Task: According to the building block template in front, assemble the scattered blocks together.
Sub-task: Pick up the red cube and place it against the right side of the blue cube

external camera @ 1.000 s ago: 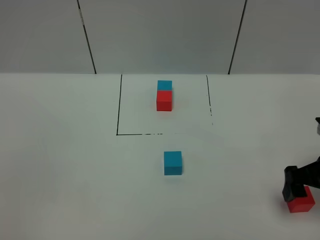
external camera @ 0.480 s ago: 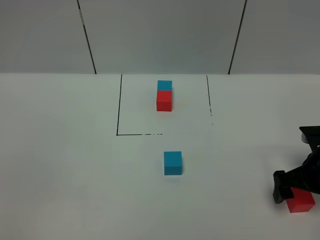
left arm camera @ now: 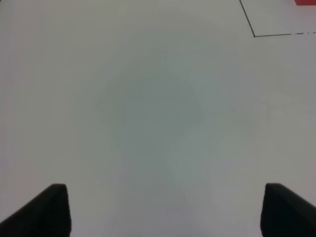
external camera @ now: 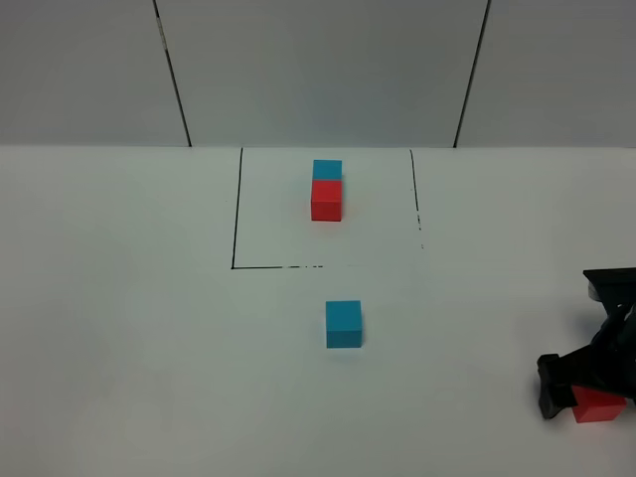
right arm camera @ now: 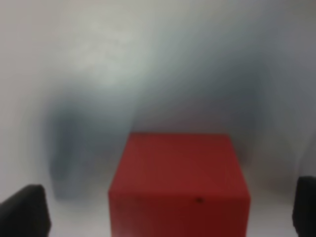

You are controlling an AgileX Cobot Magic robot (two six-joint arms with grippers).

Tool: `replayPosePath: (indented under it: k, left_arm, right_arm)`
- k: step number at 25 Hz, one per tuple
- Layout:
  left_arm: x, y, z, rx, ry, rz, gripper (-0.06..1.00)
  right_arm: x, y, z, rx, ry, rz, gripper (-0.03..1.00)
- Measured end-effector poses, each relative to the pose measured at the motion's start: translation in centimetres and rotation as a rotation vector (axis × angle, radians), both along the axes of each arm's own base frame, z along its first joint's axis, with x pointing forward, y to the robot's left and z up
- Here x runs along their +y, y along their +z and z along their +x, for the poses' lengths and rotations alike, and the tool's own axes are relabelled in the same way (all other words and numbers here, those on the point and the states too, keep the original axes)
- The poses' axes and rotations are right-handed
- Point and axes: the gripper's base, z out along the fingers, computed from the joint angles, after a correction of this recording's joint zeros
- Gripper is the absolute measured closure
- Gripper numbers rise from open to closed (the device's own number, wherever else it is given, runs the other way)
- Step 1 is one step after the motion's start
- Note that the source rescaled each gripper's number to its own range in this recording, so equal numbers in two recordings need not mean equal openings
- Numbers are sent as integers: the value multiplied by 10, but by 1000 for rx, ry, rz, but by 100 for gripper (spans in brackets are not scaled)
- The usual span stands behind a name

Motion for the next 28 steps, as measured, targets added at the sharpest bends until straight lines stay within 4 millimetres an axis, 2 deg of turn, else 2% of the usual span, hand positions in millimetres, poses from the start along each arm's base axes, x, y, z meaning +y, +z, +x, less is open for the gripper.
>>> replayPosePath:
  k: [2,6,11,13,15,18,21,25,28]
  left_arm:
    - [0,0,0,0,0,0,30]
    - [0,0,0,0,0,0,30]
    - [0,0,0,0,0,0,30]
    - [0,0,0,0,0,0,30]
    - [0,0,0,0,0,0,30]
    - [0,0,0,0,0,0,30]
    - [0,0,0,0,0,0,30]
    - [0,0,0,0,0,0,30]
    - [0,0,0,0,0,0,30]
  right_arm:
    - [0,0,0,4,0,0,24]
    - [0,0,-4,40,10,-3,97]
    - [-2,4,-2,60,42,-19,95]
    - [1,19,5,15,77,-22,95]
    - [8,45,18,-76,181,-43,95]
    - [31,83,32,-176,500,-99,95]
    - [59,103,39,-191,875,-168,95]
    - [90,117,54,-151,1113,-243,95]
    - [118,114,64,-116,1209,-276,95]
